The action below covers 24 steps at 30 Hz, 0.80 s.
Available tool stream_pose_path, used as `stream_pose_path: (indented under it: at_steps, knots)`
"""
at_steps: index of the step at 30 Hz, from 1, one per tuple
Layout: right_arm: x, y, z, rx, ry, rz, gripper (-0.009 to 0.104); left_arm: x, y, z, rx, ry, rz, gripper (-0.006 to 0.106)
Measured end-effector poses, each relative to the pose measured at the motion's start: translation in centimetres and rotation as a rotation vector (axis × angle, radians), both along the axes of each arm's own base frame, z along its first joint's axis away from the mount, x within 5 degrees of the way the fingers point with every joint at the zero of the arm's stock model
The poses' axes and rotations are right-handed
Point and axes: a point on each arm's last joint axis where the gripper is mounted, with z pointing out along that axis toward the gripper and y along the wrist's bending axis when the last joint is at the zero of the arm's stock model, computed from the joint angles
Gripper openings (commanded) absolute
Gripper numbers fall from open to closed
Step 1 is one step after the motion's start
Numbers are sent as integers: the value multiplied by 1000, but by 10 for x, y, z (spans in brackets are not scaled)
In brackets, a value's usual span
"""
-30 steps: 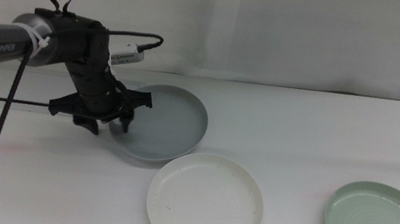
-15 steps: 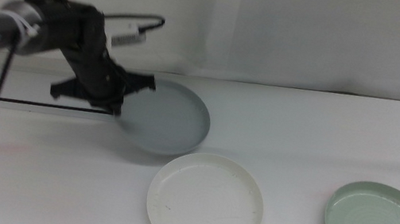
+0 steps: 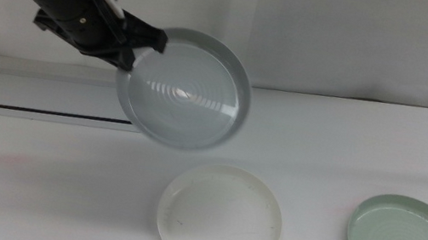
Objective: Stack the three bowls on top of each other.
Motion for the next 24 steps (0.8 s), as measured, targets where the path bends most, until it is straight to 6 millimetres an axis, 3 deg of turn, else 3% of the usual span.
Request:
stream_pose_path:
  at_steps: [4,13,18,24]
  knots:
    - [0,0,0,0,0,0,103,-17,-17,-6,21,29,-89,-3]
    - [0,0,0,0,0,0,103,-58,-48,-68,48,129,-190,-3]
    - [0,0,0,0,0,0,103,-65,-57,-85,8,97,-183,-3]
    - [0,0,0,0,0,0,103,-60,-59,-100,6,95,-166,-3]
